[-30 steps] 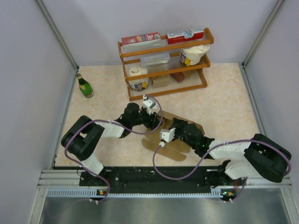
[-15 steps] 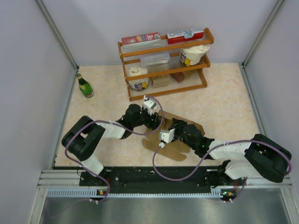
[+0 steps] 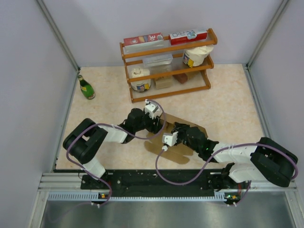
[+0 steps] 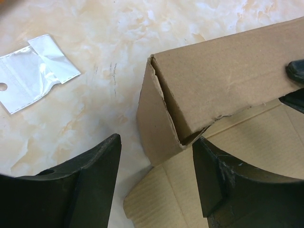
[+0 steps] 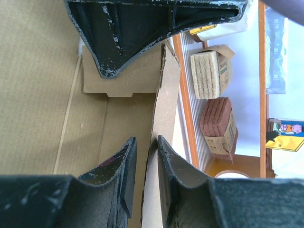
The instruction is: Fold the paper box
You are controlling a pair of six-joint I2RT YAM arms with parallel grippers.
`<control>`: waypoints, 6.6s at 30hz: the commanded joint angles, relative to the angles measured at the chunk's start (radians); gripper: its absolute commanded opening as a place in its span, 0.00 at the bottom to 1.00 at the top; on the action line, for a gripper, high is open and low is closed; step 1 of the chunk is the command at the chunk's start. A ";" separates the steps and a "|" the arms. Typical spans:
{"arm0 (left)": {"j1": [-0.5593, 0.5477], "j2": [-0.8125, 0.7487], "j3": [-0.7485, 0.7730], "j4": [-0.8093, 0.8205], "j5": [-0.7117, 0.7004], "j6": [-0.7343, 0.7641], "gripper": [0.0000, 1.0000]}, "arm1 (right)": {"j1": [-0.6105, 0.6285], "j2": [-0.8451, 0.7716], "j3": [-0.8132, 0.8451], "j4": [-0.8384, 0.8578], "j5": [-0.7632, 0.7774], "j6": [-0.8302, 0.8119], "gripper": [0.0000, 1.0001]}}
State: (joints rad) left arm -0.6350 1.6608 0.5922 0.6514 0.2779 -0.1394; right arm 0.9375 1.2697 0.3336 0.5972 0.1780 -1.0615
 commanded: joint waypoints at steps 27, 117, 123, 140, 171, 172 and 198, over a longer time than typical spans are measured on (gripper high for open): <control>-0.078 0.034 0.009 0.145 -0.206 -0.005 0.67 | 0.017 -0.020 0.012 -0.030 -0.052 0.070 0.23; -0.215 -0.062 -0.147 0.312 -0.520 -0.011 0.54 | 0.017 -0.058 0.041 -0.070 -0.120 0.216 0.32; -0.215 -0.180 -0.218 0.265 -0.471 -0.026 0.55 | 0.018 -0.062 0.045 -0.082 -0.127 0.221 0.34; -0.216 -0.467 -0.350 0.080 -0.493 -0.149 0.56 | 0.017 -0.020 0.041 -0.060 -0.161 0.242 0.36; -0.210 -0.671 -0.143 -0.145 -0.666 -0.054 0.66 | 0.015 -0.385 0.241 -0.397 -0.091 0.699 0.52; -0.207 -0.658 -0.112 -0.169 -0.652 -0.046 0.66 | 0.015 -0.397 0.275 -0.452 -0.051 0.760 0.51; -0.094 -0.072 0.502 -0.415 0.011 -0.029 0.39 | -0.307 -0.570 0.394 -1.154 0.170 1.632 0.51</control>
State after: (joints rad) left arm -0.7280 1.5593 1.0668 0.2501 0.2249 -0.1608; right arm 0.6380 0.7105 0.7441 -0.5278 0.3779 0.5129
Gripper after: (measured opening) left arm 0.446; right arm 0.516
